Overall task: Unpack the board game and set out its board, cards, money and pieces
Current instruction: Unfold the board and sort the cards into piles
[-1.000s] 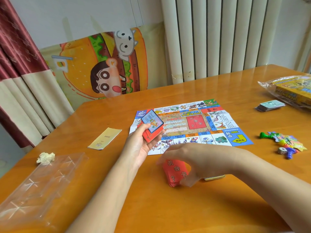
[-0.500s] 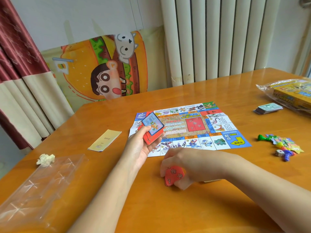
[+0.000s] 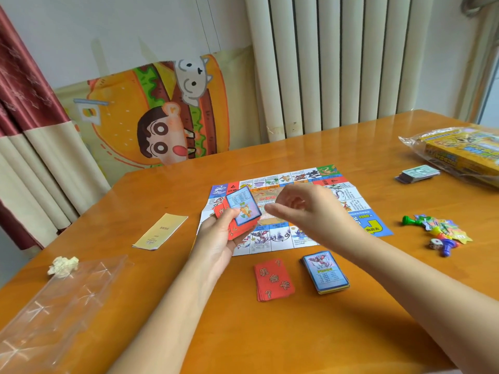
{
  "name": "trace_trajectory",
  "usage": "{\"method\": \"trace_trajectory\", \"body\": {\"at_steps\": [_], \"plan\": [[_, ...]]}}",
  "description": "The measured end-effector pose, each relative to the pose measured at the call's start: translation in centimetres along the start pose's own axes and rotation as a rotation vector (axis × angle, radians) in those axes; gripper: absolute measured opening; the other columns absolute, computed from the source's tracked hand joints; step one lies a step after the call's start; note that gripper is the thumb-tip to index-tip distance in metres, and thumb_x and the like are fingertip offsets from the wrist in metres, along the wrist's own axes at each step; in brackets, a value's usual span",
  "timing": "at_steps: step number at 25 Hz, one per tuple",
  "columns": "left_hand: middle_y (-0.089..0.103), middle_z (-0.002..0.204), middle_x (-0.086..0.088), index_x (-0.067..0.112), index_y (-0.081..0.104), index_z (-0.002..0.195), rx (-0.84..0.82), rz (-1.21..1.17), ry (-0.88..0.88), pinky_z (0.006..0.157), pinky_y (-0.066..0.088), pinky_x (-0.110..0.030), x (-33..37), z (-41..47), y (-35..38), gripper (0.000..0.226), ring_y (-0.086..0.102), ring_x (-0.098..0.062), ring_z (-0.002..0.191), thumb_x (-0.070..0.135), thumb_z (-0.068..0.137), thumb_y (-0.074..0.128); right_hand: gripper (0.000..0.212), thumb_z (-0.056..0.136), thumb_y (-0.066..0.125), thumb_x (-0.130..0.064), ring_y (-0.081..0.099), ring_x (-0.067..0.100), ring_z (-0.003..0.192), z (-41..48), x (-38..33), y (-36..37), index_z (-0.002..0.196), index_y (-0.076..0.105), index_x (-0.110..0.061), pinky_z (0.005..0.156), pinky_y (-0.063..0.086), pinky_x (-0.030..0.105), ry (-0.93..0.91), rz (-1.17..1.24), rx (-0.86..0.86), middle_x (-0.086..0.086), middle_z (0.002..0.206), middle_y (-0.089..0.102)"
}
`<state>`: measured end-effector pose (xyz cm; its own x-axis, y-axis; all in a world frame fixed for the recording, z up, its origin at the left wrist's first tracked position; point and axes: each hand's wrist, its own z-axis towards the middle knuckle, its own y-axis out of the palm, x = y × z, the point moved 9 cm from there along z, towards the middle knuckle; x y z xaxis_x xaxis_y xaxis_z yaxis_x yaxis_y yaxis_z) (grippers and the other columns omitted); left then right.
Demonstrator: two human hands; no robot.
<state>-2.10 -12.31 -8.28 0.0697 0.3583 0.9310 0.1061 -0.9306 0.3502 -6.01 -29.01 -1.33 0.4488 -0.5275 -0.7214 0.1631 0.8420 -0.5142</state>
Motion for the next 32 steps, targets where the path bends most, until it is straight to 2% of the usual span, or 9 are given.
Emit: {"method": "trace_trajectory", "body": {"at_steps": [3, 8, 13, 17, 20, 22, 24, 27, 32], "plan": [[0.074, 0.080, -0.005, 0.011, 0.065, 0.093, -0.104, 0.021, 0.053, 0.059, 0.058, -0.024, -0.1, -0.9, 1.8, 0.014, 0.071, -0.015, 0.066, 0.001, 0.088, 0.058, 0.027, 0.074, 0.078, -0.037, 0.060, 0.013, 0.066, 0.1, 2.7, 0.2, 0.075, 0.067, -0.013, 0.065, 0.050, 0.034, 0.214, 0.199, -0.003, -0.001, 0.072, 0.069], [0.075, 0.085, -0.003, 0.013, 0.068, 0.094, -0.218, -0.007, 0.085, 0.070, 0.057, -0.028, 0.1, -2.2, 3.4, 0.020, 0.072, -0.016, 0.074, 0.003, 0.078, 0.063, 0.018, 0.075, 0.079, -0.019, 0.055, 0.020, 0.066, 0.2, 3.2, 0.2, 0.070, 0.070, -0.004, 0.066, 0.048, 0.034, 0.268, 0.431, -0.007, 0.015, 0.073, 0.072], [0.075, 0.091, -0.004, 0.014, 0.067, 0.097, -0.257, -0.034, 0.062, 0.075, 0.057, -0.031, -0.1, -2.6, 3.8, 0.021, 0.072, -0.016, 0.079, 0.002, 0.082, 0.060, 0.016, 0.085, 0.069, -0.009, 0.056, 0.012, 0.058, 0.3, 3.4, 0.3, 0.069, 0.066, -0.006, 0.061, 0.051, 0.020, 0.326, 0.437, -0.069, 0.008, 0.067, 0.067], [0.075, 0.090, -0.004, 0.015, 0.064, 0.100, -0.223, -0.015, 0.055, 0.076, 0.056, -0.032, -0.1, -2.1, 3.3, 0.021, 0.071, -0.016, 0.080, 0.001, 0.084, 0.061, 0.015, 0.095, 0.053, -0.007, 0.063, 0.016, 0.055, 0.6, 3.9, -0.8, 0.080, 0.054, -0.008, 0.052, 0.052, 0.023, 0.348, 0.480, 0.007, 0.007, 0.073, 0.067], [0.075, 0.088, -0.005, 0.013, 0.063, 0.099, -0.185, -0.027, 0.032, 0.077, 0.056, -0.036, -0.4, -1.6, 2.7, 0.019, 0.071, -0.019, 0.080, 0.001, 0.085, 0.061, 0.013, 0.087, 0.065, -0.004, 0.058, 0.018, 0.056, 1.1, 3.5, -3.1, 0.082, 0.054, -0.010, 0.051, 0.042, 0.021, 0.275, 0.381, 0.014, 0.006, 0.072, 0.069], [0.074, 0.086, -0.004, 0.014, 0.063, 0.099, -0.168, -0.027, 0.024, 0.074, 0.056, -0.035, -0.5, -1.3, 2.5, 0.019, 0.071, -0.019, 0.079, 0.000, 0.085, 0.061, 0.006, 0.083, 0.072, -0.013, 0.057, 0.016, 0.068, 1.4, 3.4, -4.4, 0.080, 0.066, -0.014, 0.064, 0.041, 0.023, 0.218, 0.248, -0.109, 0.005, 0.075, 0.070], [0.074, 0.085, -0.004, 0.014, 0.062, 0.100, -0.161, -0.025, 0.025, 0.069, 0.058, -0.032, -0.5, -1.2, 2.3, 0.020, 0.071, -0.018, 0.077, -0.001, 0.085, 0.061, 0.011, 0.087, 0.068, -0.027, 0.056, 0.016, 0.077, 0.5, 3.5, -3.9, 0.091, 0.071, -0.016, 0.073, 0.041, 0.030, 0.176, 0.095, -0.415, 0.010, 0.088, 0.070], [0.075, 0.085, -0.004, 0.013, 0.063, 0.098, -0.156, -0.019, 0.023, 0.061, 0.059, -0.028, -0.6, -1.0, 2.2, 0.020, 0.072, -0.016, 0.075, -0.001, 0.085, 0.061, 0.005, 0.085, 0.070, -0.026, 0.051, 0.011, 0.067, -2.5, 4.4, -1.7, 0.086, 0.069, -0.021, 0.064, 0.041, 0.021, 0.229, -0.068, -0.856, 0.001, 0.077, 0.064], [0.075, 0.084, -0.002, 0.015, 0.063, 0.097, -0.143, 0.003, 0.019, 0.067, 0.058, -0.029, -0.8, -0.9, 2.1, 0.020, 0.071, -0.015, 0.077, 0.000, 0.085, 0.062, 0.012, 0.082, 0.074, -0.026, 0.062, 0.011, 0.064, -3.1, 5.3, 0.2, 0.090, 0.067, -0.022, 0.063, 0.047, 0.018, 0.297, -0.187, -0.920, 0.006, 0.085, 0.071]]}}
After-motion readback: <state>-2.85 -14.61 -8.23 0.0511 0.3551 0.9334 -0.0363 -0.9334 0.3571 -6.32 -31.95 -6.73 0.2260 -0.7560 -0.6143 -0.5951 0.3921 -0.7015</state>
